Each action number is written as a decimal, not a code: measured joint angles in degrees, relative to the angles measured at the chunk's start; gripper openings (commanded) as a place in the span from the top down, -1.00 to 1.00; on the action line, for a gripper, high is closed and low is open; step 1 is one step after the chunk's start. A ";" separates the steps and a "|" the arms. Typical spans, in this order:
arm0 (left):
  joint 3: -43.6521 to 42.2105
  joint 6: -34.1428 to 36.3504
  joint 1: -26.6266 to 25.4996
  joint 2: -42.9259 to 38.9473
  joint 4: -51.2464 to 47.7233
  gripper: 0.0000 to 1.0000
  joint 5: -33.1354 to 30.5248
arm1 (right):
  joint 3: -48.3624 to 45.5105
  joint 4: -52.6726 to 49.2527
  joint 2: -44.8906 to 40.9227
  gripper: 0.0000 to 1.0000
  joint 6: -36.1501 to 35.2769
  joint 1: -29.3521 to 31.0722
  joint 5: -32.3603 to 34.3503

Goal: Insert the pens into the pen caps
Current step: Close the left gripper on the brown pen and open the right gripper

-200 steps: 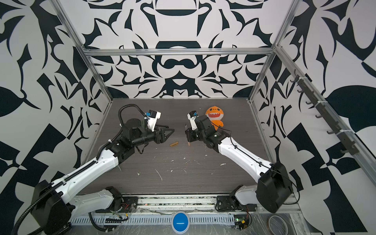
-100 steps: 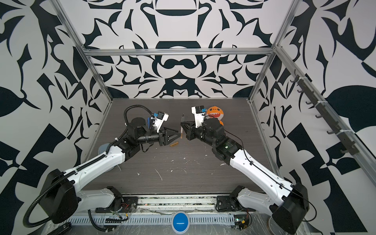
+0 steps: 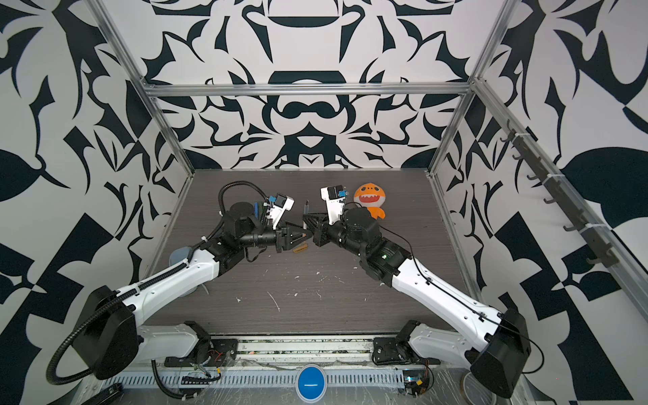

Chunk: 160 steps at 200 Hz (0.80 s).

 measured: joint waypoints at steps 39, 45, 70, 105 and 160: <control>0.17 0.59 -0.20 0.00 0.24 0.75 0.74 | 0.00 0.39 0.28 0.86 -0.15 0.07 1.25; 0.20 0.48 -0.31 0.00 0.15 0.78 0.63 | 0.00 0.61 0.44 0.85 -0.15 0.11 1.31; 0.20 0.59 -0.22 0.00 -0.11 0.84 0.31 | 0.00 0.83 0.76 0.61 -0.24 0.13 1.22; 0.20 0.96 -0.02 -0.13 -1.62 0.86 -2.69 | 0.04 -0.42 0.96 0.33 -1.25 1.01 1.20; 0.20 3.26 1.31 -4.76 -8.00 0.85 -18.82 | 0.42 -4.90 -2.97 0.17 -1.90 2.32 3.91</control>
